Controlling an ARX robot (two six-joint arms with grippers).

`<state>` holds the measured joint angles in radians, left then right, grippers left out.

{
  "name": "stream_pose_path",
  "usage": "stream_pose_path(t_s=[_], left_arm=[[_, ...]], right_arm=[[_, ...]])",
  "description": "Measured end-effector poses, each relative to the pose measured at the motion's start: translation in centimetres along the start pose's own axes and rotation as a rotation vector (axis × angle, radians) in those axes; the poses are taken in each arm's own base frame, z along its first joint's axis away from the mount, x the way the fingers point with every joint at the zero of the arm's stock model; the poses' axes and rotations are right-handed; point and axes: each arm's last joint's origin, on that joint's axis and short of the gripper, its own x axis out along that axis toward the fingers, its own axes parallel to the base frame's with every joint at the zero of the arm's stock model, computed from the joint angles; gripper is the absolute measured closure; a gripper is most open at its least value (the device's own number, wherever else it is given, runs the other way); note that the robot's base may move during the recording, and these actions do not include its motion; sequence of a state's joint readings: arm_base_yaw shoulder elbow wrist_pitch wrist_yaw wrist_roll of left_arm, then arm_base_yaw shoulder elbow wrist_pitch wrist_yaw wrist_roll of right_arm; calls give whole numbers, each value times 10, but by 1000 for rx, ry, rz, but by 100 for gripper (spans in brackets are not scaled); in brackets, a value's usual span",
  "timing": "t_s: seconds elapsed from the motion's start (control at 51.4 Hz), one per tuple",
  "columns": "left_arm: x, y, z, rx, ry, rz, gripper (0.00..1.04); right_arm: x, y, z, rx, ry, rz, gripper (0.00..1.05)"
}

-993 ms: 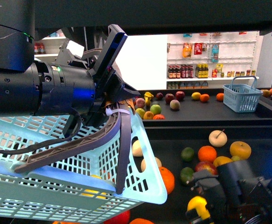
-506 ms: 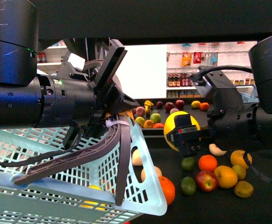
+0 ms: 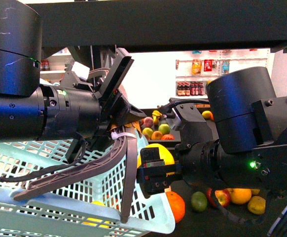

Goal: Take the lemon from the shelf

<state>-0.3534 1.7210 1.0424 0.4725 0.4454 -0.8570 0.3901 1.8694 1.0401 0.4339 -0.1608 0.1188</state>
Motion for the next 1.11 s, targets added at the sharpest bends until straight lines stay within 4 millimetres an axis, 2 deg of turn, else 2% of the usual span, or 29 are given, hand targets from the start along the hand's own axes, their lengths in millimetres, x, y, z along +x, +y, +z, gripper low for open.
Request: stream_pose_path(t_s=[0.078,0.253,0.448,0.603,0.72,0.856,1.012,1.109], left_arm=[[0,0,0,3,0,0,96],[0,1,1,4,-2,2,96],[0,1,1,4,-2,2,96],[0,0,1,-2,1,-1,96],[0,0,0,-4,1,-1,96],[0,0,0,-4,1,-1,96],[0,0,0,-4,0,0,96],[0,0,0,-4,1,-1,96]], right_arm=[[1,2,0,0,-5,0,31],[1,2,2,4,-19,-7,6],[-3,-6,7,29,-41,-18,8],[-21,-22,27,36,-104,-74,8],[-49,-41,48,19,-172,-160,8],[-95,-63,63,-27,-242,-268,8],[-151,-72,64,-63,-292,-379,8],[-190,-69,52,-65,-317,-471,8]])
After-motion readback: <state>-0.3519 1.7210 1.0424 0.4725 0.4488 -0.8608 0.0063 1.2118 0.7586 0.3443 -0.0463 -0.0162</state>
